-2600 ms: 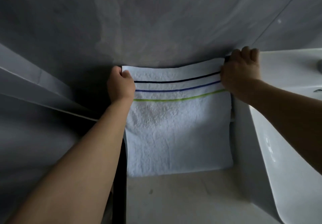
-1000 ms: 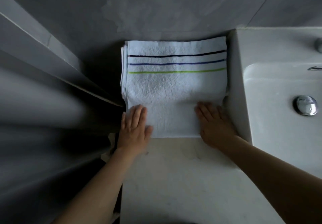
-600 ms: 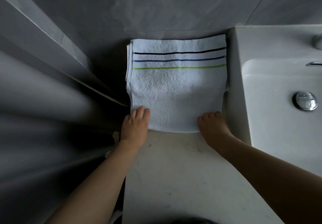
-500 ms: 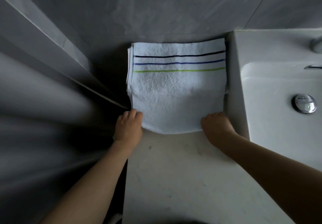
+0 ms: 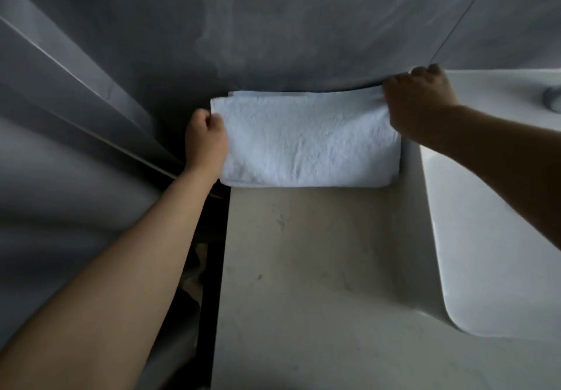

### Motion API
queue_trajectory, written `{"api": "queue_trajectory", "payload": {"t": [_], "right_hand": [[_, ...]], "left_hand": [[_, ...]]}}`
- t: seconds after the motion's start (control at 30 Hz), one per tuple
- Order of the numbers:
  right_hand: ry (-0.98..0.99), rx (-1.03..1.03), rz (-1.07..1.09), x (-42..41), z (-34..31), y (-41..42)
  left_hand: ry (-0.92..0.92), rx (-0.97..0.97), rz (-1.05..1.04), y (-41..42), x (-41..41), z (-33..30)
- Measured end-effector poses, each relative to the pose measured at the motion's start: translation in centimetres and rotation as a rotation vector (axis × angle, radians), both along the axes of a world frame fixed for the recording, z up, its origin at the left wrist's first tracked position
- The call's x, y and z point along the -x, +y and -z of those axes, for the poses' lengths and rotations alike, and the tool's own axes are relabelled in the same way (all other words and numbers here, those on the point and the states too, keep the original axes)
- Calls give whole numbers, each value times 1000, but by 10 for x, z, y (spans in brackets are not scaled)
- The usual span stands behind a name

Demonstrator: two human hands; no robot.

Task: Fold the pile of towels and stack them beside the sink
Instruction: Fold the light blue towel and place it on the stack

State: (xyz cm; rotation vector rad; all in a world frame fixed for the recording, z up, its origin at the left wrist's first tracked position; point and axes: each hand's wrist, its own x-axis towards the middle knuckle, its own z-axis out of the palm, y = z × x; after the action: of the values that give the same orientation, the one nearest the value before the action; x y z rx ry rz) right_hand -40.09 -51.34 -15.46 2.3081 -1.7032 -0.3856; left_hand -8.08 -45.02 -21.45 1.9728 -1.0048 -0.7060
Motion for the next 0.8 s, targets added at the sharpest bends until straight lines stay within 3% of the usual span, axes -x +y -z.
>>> {"api": "queue_trajectory", "payload": {"t": [0.33, 0.67, 0.8], "right_hand": [[-35, -21, 97, -4, 31, -51], [-381, 53, 224, -5, 57, -20], [-634, 23, 166, -17, 52, 38]], "left_hand": [[-239, -146, -17, -58, 6, 30], [-551, -92, -34, -40, 28, 36], [-778, 31, 123, -4, 52, 21]]}}
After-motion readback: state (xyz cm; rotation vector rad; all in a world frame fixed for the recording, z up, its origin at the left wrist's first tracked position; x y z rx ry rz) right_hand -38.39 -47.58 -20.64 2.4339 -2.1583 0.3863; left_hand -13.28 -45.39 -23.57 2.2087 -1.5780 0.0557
